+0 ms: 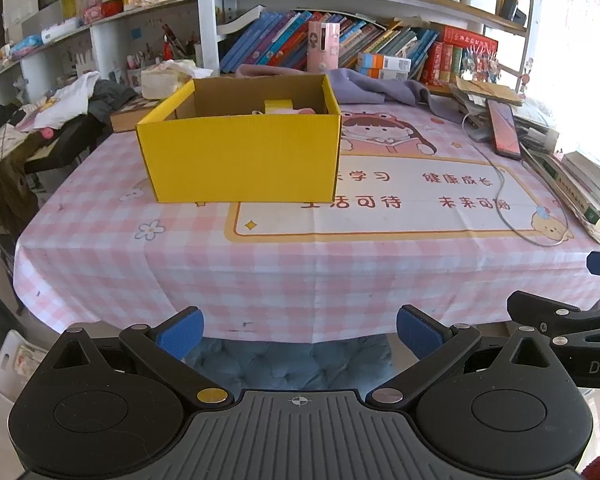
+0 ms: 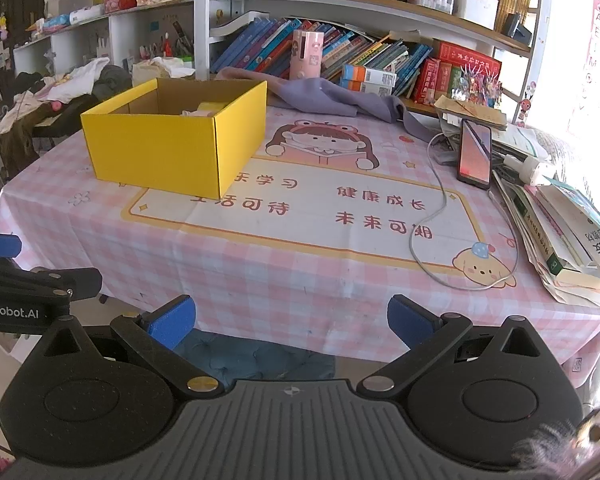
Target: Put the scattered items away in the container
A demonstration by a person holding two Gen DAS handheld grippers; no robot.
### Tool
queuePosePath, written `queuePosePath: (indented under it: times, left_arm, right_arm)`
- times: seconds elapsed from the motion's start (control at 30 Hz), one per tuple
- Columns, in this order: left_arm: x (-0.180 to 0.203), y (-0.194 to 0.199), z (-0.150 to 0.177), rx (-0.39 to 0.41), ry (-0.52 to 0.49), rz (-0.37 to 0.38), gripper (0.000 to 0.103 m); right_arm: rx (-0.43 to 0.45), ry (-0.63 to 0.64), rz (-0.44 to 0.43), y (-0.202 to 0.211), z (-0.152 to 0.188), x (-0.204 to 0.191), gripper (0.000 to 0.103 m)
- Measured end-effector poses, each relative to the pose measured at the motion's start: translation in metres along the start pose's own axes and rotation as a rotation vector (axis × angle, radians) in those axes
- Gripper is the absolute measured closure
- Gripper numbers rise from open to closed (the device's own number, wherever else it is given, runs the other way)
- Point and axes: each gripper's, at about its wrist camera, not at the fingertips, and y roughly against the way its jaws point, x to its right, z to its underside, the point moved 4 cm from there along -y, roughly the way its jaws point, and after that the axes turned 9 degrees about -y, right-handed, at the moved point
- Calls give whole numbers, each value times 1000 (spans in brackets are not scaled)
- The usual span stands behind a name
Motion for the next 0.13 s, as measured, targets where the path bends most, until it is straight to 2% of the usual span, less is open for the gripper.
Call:
queuePosePath:
  times: [0.13]
  left_arm:
    - [-1,0,-1,0,2,0,0]
  right_arm:
    - [0,0,0,0,0,0,0]
